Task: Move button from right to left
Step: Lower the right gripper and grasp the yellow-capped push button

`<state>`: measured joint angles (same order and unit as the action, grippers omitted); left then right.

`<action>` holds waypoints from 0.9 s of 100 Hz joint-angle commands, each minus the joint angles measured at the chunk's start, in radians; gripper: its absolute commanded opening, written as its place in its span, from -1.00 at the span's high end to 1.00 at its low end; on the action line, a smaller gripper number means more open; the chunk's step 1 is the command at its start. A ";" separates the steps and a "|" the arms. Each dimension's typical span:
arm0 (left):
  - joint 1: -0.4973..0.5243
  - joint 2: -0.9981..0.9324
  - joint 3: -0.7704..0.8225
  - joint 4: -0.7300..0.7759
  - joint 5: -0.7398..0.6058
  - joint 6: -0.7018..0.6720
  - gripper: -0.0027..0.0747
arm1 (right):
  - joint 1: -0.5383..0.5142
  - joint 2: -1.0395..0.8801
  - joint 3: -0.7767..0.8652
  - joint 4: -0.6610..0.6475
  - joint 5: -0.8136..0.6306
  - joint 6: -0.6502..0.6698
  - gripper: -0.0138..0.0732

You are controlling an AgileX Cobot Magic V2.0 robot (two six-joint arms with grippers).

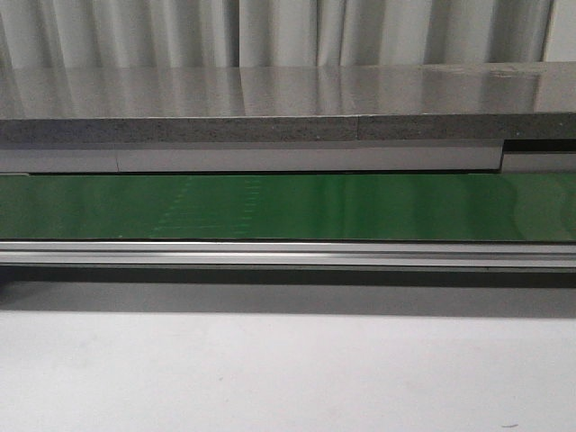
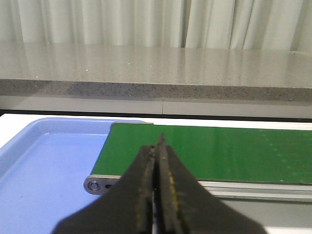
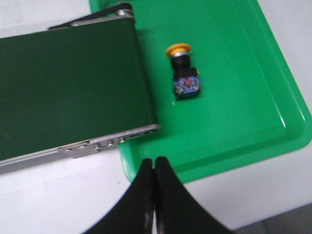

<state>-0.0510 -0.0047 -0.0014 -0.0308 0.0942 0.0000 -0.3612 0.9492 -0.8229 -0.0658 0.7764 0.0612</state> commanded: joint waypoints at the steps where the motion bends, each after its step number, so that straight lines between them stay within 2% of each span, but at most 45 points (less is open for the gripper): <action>1: 0.001 -0.033 0.045 0.000 -0.079 -0.009 0.98 | -0.065 0.051 -0.035 0.019 -0.074 -0.029 0.80; 16: 0.001 -0.033 0.045 0.000 -0.079 -0.009 0.98 | -0.141 0.169 -0.065 0.120 -0.083 -0.061 0.64; 25: 0.001 -0.033 0.045 0.000 -0.079 -0.009 0.98 | -0.162 0.251 -0.112 0.149 -0.055 -0.071 0.29; 35: 0.001 -0.033 0.045 0.000 -0.079 -0.009 0.98 | -0.164 0.333 -0.168 0.149 -0.035 -0.107 -0.26; 41: 0.001 -0.033 0.045 0.000 -0.079 -0.009 0.98 | -0.164 0.385 -0.205 0.154 -0.034 -0.151 -0.46; 90: 0.001 -0.033 0.045 0.000 -0.079 -0.009 0.98 | -0.165 0.762 -0.476 0.156 -0.034 -0.419 -0.43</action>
<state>-0.0510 -0.0047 -0.0014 -0.0308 0.0942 0.0000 -0.5186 1.6993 -1.2389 0.0832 0.7689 -0.2937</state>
